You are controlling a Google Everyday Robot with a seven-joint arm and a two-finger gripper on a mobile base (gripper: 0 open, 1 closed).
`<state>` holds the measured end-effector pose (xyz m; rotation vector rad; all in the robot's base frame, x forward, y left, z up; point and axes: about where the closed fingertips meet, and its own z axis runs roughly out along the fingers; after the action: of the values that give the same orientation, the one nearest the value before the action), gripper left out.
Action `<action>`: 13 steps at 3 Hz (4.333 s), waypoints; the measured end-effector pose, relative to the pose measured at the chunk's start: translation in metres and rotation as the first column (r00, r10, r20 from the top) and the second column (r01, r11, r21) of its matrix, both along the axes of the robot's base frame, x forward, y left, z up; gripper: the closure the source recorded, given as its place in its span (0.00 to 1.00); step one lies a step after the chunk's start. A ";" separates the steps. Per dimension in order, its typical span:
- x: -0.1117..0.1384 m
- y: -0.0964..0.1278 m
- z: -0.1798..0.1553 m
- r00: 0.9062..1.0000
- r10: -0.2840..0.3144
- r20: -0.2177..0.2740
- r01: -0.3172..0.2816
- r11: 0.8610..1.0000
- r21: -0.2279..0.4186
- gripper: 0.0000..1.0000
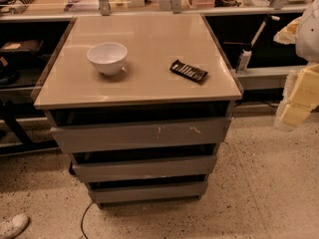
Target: Open middle drawer
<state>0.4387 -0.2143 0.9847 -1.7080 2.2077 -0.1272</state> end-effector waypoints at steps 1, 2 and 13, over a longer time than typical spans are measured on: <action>-0.001 0.001 -0.007 1.000 0.012 0.005 -0.012 1.000 0.003 0.00; -0.016 0.016 -0.035 1.000 0.014 0.012 -0.015 0.999 0.048 0.00; 0.051 0.189 -0.486 0.965 -0.002 -0.264 0.071 0.966 0.250 0.00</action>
Offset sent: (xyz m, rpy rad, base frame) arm -0.0551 0.0276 -0.1750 0.0844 0.1614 -0.0011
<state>0.4897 -0.0257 0.4984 -1.6153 2.3182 0.3835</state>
